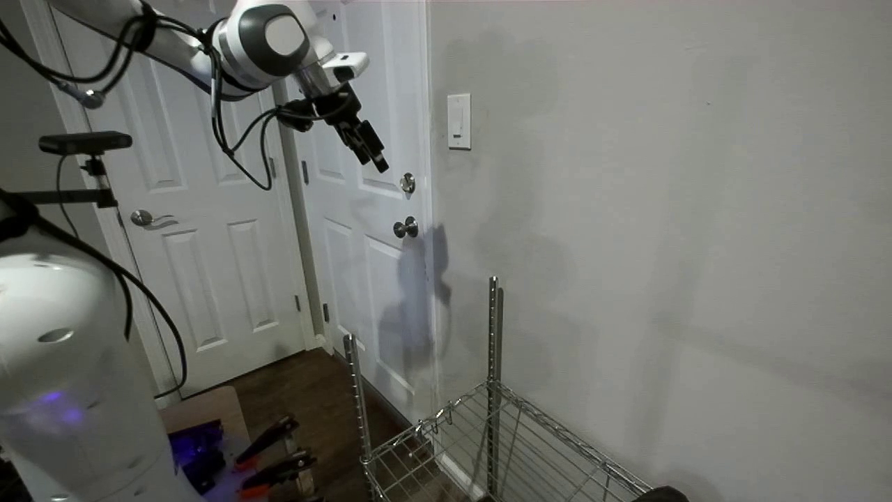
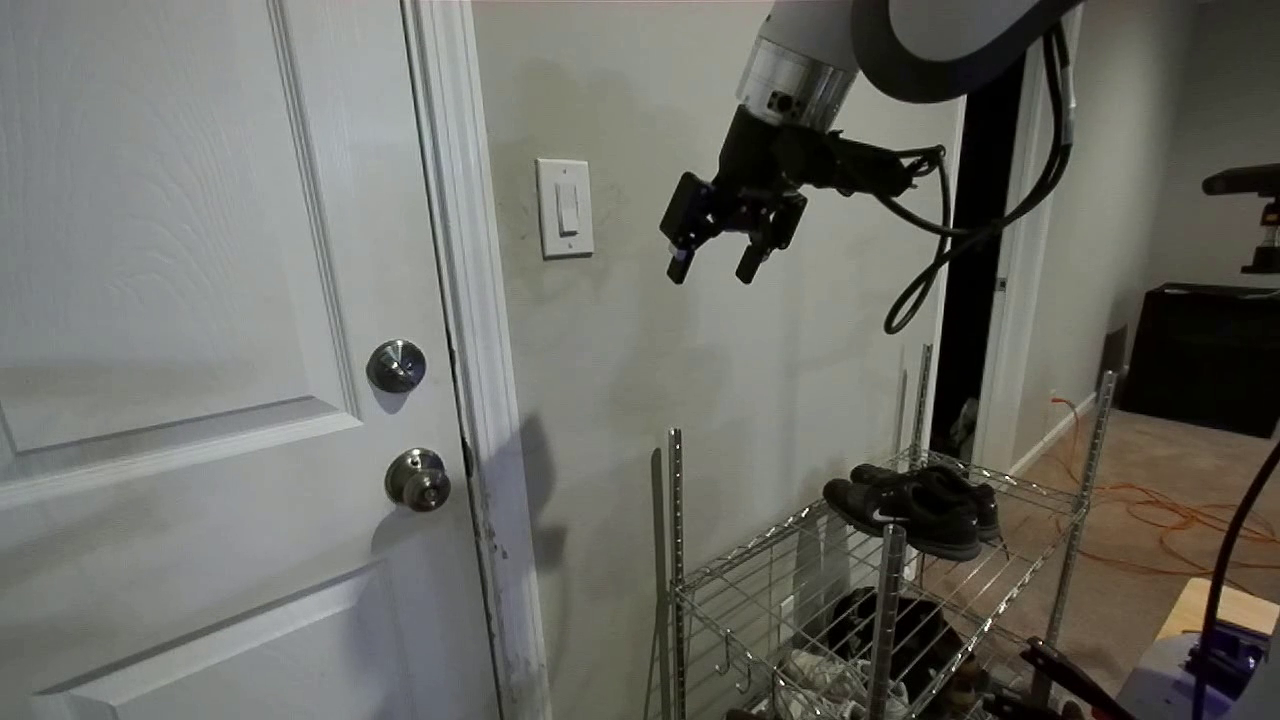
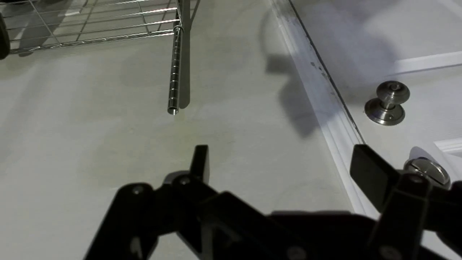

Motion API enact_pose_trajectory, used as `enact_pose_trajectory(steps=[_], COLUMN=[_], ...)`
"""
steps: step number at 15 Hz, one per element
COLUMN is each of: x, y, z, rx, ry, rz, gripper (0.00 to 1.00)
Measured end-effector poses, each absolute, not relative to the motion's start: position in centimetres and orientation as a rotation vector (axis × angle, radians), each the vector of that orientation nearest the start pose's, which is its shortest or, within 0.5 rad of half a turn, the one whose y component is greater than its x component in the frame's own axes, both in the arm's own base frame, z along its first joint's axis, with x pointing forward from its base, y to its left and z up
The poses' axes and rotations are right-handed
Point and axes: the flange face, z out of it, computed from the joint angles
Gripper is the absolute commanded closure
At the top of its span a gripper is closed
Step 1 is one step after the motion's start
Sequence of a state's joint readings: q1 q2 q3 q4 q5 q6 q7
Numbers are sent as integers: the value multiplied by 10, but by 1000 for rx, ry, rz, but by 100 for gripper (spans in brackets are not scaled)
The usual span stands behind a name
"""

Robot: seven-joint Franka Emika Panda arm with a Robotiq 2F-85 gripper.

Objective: Turn off the light switch.

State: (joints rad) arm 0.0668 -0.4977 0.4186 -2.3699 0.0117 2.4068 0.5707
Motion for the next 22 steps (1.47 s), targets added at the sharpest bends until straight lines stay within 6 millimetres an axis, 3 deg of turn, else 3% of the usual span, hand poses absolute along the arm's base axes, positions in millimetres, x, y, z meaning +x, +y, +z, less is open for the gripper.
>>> enact_pose_trajectory(steps=[6,11,22], x=[408,434,491], y=[233,239,272], z=[546,554,573], rx=[-2911,-2912,-2876], ry=[143,136,131], rz=[-895,-1056,-1343], gripper=[66,98,100])
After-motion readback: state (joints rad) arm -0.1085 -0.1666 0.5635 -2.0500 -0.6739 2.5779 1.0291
